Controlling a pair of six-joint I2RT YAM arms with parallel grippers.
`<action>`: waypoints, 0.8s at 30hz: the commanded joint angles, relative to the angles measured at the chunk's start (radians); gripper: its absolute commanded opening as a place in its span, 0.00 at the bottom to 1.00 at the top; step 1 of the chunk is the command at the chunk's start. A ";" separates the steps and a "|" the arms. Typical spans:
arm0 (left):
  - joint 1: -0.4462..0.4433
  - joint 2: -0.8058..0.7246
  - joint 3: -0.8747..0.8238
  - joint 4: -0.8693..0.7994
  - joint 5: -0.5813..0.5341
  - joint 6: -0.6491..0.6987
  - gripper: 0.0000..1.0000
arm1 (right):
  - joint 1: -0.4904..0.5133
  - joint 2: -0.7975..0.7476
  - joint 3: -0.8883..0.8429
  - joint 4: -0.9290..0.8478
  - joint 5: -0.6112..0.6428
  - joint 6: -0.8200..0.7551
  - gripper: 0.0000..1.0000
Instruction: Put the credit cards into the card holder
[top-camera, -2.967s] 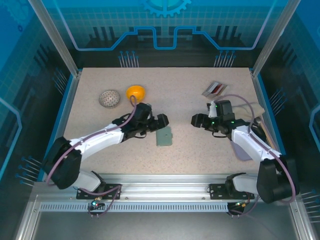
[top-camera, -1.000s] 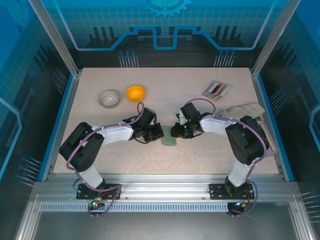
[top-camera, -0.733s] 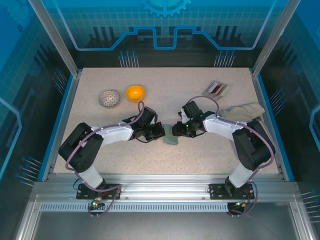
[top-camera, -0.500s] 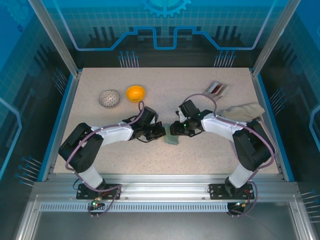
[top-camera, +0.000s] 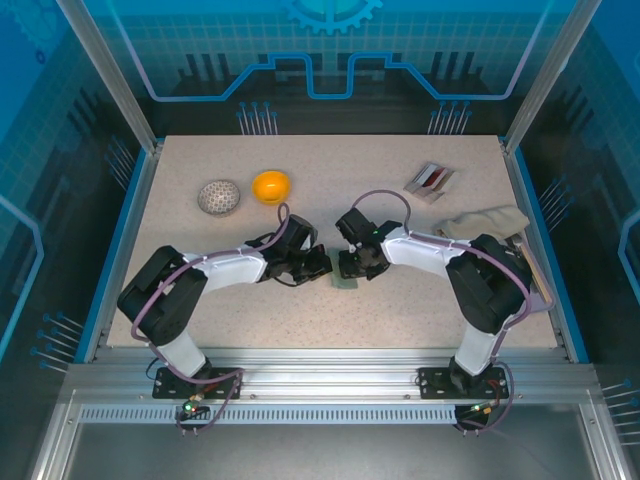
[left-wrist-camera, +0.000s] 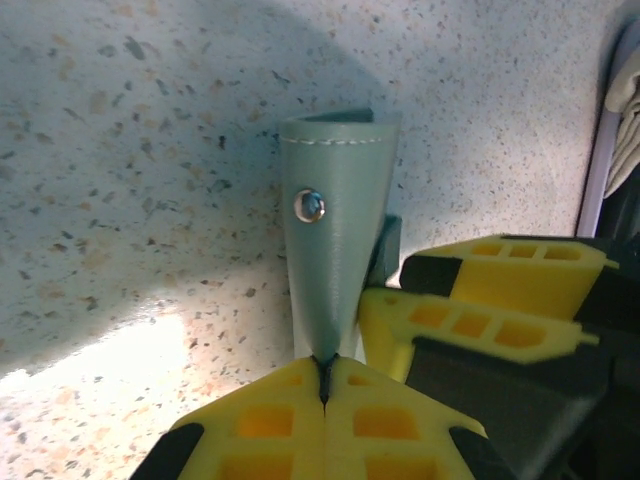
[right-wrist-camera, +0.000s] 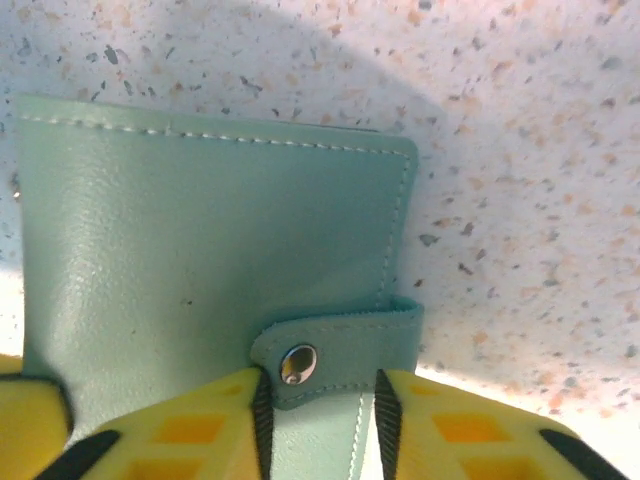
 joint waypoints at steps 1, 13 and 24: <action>0.002 -0.069 -0.047 -0.024 0.016 0.051 0.00 | -0.061 -0.022 -0.053 -0.115 0.183 0.013 0.24; 0.001 -0.055 -0.054 0.005 0.041 0.045 0.00 | -0.144 -0.084 -0.077 -0.038 -0.028 -0.059 0.11; 0.001 0.103 0.096 0.030 0.079 -0.022 0.30 | -0.123 -0.088 -0.135 0.064 -0.186 -0.102 0.15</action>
